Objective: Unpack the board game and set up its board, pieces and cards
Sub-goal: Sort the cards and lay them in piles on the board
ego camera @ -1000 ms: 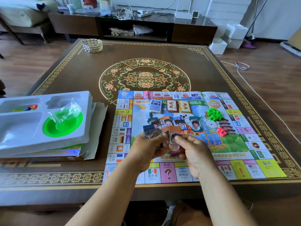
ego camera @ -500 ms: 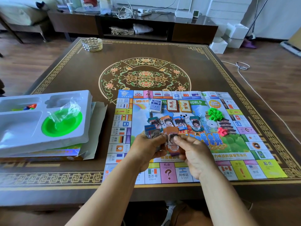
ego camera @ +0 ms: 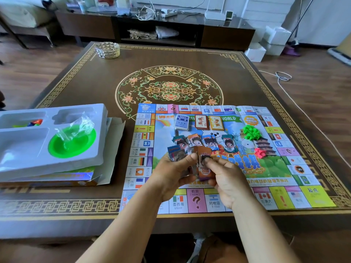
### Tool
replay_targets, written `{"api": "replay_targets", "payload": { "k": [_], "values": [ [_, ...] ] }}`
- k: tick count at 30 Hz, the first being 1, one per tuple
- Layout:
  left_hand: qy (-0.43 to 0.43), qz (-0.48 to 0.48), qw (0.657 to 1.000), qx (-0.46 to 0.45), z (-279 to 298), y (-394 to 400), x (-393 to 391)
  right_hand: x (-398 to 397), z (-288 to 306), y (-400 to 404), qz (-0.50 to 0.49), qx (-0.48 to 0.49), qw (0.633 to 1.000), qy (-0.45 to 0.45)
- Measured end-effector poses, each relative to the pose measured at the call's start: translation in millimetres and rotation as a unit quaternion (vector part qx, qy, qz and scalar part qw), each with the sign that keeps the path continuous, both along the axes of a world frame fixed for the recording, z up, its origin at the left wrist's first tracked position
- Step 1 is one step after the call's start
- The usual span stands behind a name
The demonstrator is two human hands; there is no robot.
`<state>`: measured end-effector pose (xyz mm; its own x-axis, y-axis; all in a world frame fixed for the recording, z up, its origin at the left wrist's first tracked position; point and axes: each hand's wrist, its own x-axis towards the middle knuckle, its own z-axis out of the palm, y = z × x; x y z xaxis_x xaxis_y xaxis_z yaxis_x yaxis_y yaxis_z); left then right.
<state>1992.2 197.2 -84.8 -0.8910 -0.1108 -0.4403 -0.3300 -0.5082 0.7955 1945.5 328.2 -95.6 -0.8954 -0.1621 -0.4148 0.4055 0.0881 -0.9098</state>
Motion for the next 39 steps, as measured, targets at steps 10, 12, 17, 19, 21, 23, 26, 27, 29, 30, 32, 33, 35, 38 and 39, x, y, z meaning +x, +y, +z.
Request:
{"api": "replay_targets", "payload": {
  "k": [10, 12, 17, 19, 21, 23, 26, 27, 29, 30, 32, 33, 35, 38, 39],
  "values": [
    [0.005, 0.019, 0.999, 0.037, -2, -4, 0, -1, 5, -1, -0.034, -0.024, 0.999, 0.001],
    [-0.003, 0.028, 0.999, 0.026, -3, -5, -2, 0, 6, -1, -0.036, -0.020, 0.999, 0.008],
    [-0.015, 0.010, 1.000, -0.012, -6, -5, -4, 4, 10, -5, -0.019, -0.017, 1.000, 0.013],
    [-0.019, 0.011, 1.000, -0.010, -6, -6, -4, 3, 11, -5, -0.025, -0.027, 0.999, 0.006],
    [-0.024, 0.014, 1.000, -0.005, -6, -6, -5, 3, 11, -4, -0.028, -0.037, 0.999, 0.002],
    [-0.028, 0.010, 1.000, -0.009, -5, -6, -5, 4, 11, -5, -0.025, -0.040, 0.999, 0.003],
    [-0.031, 0.005, 0.999, -0.019, -4, -7, -6, 4, 12, -6, -0.021, -0.035, 0.999, 0.004],
    [-0.032, 0.006, 0.999, -0.026, -4, -7, -7, 4, 12, -5, -0.018, -0.032, 0.999, 0.005],
    [-0.033, 0.014, 0.998, -0.048, -2, -7, -8, 3, 13, -4, -0.011, -0.027, 1.000, 0.002],
    [-0.033, 0.018, 0.998, -0.057, -2, -7, -9, 2, 13, -3, -0.009, -0.028, 1.000, 0.000],
    [-0.037, 0.022, 0.997, -0.070, -2, -6, -11, 2, 14, -2, -0.015, -0.034, 0.999, -0.005],
    [-0.041, 0.023, 0.996, -0.074, -2, -5, -12, 2, 14, -2, -0.023, -0.037, 0.999, -0.005],
    [-0.047, 0.020, 0.996, -0.079, -1, -5, -13, 2, 14, -2, -0.037, -0.019, 0.999, 0.017],
    [-0.042, -0.003, 0.997, -0.061, 1, -9, -12, 1, 16, -3, -0.027, 0.027, 0.997, 0.062],
    [-0.039, -0.010, 0.998, -0.047, 2, -11, -12, 0, 16, -3, -0.023, 0.028, 0.998, 0.059]
  ]
}}
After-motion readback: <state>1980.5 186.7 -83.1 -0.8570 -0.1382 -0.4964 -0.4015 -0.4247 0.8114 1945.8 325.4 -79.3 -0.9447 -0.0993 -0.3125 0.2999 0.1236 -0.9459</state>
